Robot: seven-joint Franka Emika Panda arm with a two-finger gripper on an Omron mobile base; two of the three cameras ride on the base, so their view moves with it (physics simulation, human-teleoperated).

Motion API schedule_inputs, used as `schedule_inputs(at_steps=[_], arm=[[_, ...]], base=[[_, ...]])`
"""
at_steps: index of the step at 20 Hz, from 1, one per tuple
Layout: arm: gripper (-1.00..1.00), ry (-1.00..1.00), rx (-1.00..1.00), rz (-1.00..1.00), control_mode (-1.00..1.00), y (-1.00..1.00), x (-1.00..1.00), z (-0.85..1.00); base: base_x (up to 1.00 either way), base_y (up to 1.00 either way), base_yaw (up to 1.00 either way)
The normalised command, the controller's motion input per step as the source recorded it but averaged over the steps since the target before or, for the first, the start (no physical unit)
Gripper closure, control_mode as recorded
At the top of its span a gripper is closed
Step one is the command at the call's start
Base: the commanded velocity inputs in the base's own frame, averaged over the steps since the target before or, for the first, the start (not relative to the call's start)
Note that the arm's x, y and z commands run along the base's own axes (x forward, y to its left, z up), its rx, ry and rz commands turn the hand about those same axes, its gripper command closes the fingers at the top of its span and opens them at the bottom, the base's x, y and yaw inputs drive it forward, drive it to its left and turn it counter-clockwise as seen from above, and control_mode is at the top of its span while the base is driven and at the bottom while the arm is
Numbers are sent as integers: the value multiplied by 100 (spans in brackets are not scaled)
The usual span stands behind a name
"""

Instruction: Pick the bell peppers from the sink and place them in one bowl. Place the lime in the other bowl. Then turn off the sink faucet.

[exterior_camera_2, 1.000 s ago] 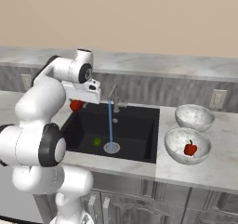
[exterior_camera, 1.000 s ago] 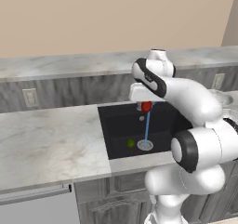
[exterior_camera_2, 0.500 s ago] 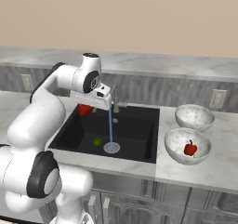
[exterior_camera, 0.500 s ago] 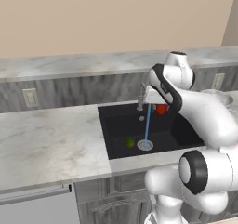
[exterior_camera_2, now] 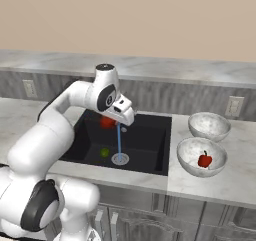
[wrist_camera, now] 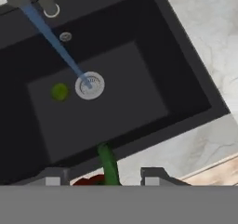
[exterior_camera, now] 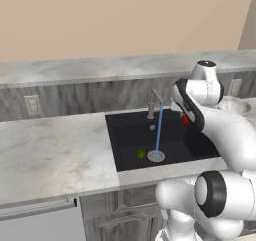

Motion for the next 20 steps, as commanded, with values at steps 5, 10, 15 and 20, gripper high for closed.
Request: schedule_inputs(at_steps=[5,10,15,20], arm=[[100,-5,-10,-28,-100,-59,24,-10],[100,0,-8,-19,-100,-67,39,-2],[100,0,-4,-13,-100,-69,33,0],[100,4,0,-7,-100,-74,16,0]], base=[[0,0,0],[0,0,0],[0,0,0],[0,0,0]])
